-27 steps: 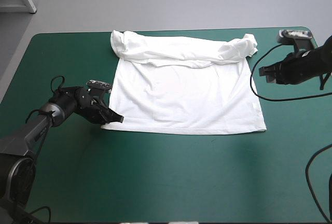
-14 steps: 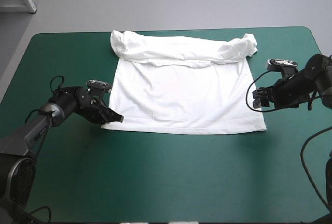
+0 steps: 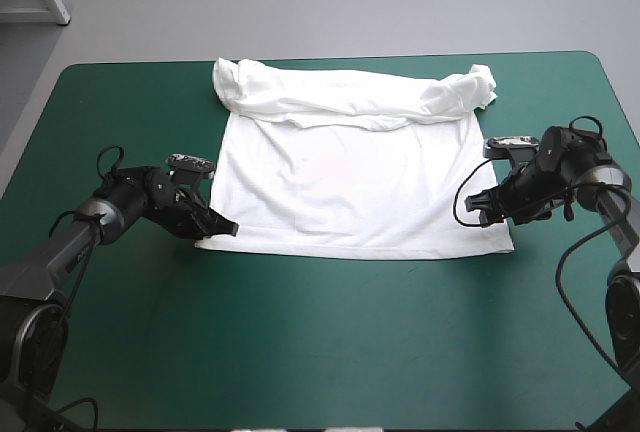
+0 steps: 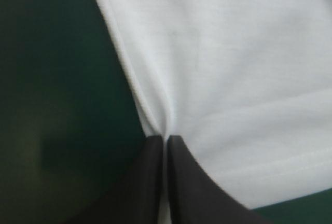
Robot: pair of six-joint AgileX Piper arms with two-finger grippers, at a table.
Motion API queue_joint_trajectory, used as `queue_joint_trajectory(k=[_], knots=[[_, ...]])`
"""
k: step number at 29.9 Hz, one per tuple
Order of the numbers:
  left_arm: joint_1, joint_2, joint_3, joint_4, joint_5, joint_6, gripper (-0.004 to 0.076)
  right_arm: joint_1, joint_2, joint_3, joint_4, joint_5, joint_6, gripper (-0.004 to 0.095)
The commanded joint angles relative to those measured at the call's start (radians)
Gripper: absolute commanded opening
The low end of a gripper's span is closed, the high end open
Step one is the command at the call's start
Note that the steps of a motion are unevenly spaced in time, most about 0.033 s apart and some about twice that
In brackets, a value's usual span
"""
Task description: Fold the cloth
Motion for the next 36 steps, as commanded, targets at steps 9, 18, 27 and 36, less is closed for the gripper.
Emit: queue_joint_trajectory(k=[9, 18, 27, 36], knots=[[-0.008, -0.001, 0.004, -0.021, 0.033, -0.008, 0.0019, 0.002, -0.035, 0.160, -0.026, -0.137, 0.018, 0.0509], [-0.008, -0.005, 0.004, -0.021, 0.026, -0.008, 0.0019, 0.002, -0.035, 0.190, 0.123, -0.129, -0.107, -0.0010], [-0.008, -0.087, 0.004, -0.022, -0.042, -0.008, 0.0019, 0.002, -0.095, 0.179, 0.209, -0.142, -0.174, -0.0014], [-0.008, -0.246, -0.075, -0.023, -0.124, -0.008, 0.0019, 0.002, -0.299, -0.039, 0.219, -0.156, -0.178, -0.0016]])
